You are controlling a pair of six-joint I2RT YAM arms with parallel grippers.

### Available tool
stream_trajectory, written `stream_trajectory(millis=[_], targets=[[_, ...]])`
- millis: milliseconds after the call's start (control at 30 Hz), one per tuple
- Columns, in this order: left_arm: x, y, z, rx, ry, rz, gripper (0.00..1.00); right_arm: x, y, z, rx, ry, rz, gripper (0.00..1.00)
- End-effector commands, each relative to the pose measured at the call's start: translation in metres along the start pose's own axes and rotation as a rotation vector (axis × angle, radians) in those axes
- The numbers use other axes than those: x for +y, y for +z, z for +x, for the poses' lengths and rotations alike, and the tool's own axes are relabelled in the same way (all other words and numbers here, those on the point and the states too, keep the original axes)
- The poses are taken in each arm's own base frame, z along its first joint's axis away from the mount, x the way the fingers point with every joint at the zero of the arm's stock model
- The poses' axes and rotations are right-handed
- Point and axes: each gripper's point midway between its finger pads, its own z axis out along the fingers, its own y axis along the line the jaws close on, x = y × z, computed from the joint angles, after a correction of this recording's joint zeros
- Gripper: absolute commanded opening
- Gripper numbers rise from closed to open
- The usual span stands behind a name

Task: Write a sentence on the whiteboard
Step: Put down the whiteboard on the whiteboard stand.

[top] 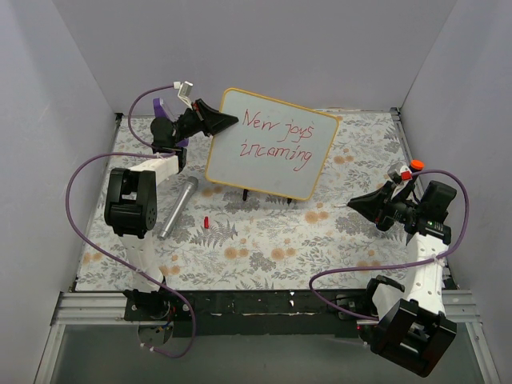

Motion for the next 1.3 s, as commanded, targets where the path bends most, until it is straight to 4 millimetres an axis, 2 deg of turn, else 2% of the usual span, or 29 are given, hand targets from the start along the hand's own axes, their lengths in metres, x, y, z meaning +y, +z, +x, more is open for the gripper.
stream_trajectory(millis=[0, 700, 833, 867, 1067, 1100, 1267], targets=[[-0.029, 0.009, -0.044, -0.115, 0.08, 0.03, 0.0, 0.005, 0.0, -0.008, -0.012, -0.045, -0.017, 0.01], [-0.027, 0.011, -0.048, -0.122, 0.073, 0.019, 0.0, 0.007, 0.0, -0.009, -0.015, -0.054, -0.024, 0.01], [-0.015, 0.015, -0.051, -0.129, 0.074, 0.003, 0.0, 0.008, 0.0, -0.008, -0.015, -0.045, -0.032, 0.01], [-0.005, 0.015, -0.049, -0.128, 0.06, -0.005, 0.0, 0.007, 0.0, -0.009, -0.015, -0.05, -0.031, 0.01], [0.012, 0.024, -0.057, -0.145, 0.049, -0.008, 0.0, 0.006, 0.001, -0.008, -0.012, -0.047, -0.03, 0.01], [0.02, 0.024, -0.054, -0.145, 0.038, -0.016, 0.0, 0.006, 0.001, -0.007, -0.01, -0.049, -0.029, 0.01], [0.033, 0.028, -0.048, -0.133, 0.019, -0.011, 0.0, 0.006, 0.002, -0.006, -0.005, -0.046, -0.033, 0.01]])
